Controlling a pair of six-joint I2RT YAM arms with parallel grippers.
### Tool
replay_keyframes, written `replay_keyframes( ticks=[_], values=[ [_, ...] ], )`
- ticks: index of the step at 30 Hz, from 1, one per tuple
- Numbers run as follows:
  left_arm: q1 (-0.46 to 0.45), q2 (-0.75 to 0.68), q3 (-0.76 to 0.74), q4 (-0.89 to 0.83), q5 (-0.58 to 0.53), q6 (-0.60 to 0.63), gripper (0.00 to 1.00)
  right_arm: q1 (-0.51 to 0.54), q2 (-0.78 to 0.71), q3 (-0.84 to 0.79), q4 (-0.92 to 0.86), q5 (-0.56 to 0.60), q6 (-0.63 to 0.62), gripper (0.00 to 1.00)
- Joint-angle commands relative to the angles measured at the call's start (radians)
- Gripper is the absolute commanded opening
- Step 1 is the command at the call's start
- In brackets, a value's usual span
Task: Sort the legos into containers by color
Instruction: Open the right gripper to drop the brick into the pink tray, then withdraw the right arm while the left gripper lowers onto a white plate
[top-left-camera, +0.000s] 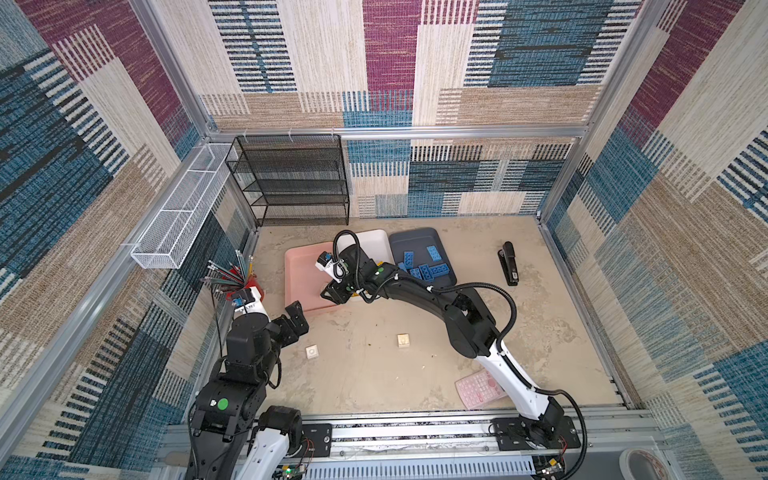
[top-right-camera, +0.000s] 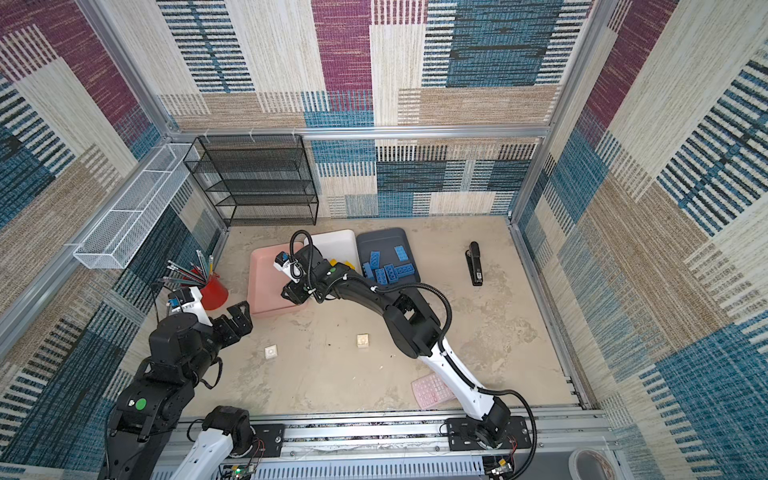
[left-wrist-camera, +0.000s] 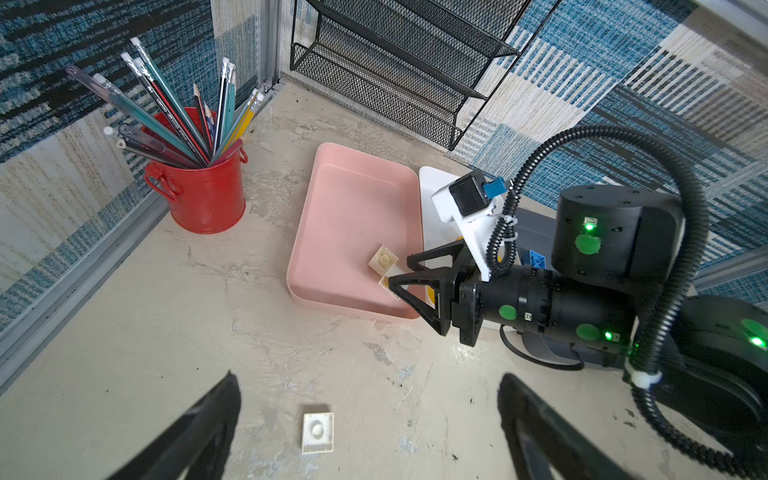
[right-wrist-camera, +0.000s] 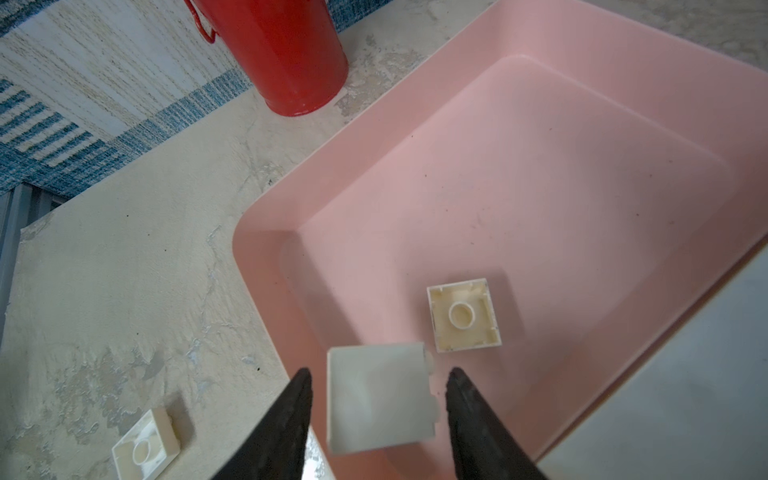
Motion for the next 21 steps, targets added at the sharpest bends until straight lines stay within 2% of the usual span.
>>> replay_keyframes(
  ticks=[1,4,7,9,13,17,19,21],
  values=[
    [-0.001,0.016,0.005,-0.008,-0.005,0.038,0.99,0.001,-0.031,0.001,0.0,-0.018,0.006,0.62],
    [-0.002,0.048,0.016,-0.026,-0.007,0.043,0.99,0.001,-0.069,-0.025,0.006,-0.035,0.003,0.7],
    [-0.002,0.078,0.025,-0.044,0.001,0.05,0.99,0.001,-0.136,-0.086,0.017,-0.032,-0.005,0.72],
    [-0.002,0.103,0.035,-0.056,0.011,0.055,0.99,-0.002,-0.22,-0.188,0.063,-0.025,-0.007,0.72],
    [-0.002,0.174,0.047,-0.077,0.068,0.045,1.0,-0.012,-0.456,-0.522,0.246,0.006,0.022,0.76],
    [-0.004,0.233,0.009,-0.079,0.14,0.009,0.97,-0.031,-0.721,-0.897,0.471,0.027,0.063,0.94],
    [-0.016,0.246,-0.025,-0.069,0.161,-0.026,0.95,-0.034,-0.827,-1.035,0.542,0.043,0.079,1.0],
    [-0.049,0.25,-0.053,-0.058,0.147,-0.061,0.94,-0.034,-0.933,-1.169,0.607,0.074,0.099,0.99]
  ],
)
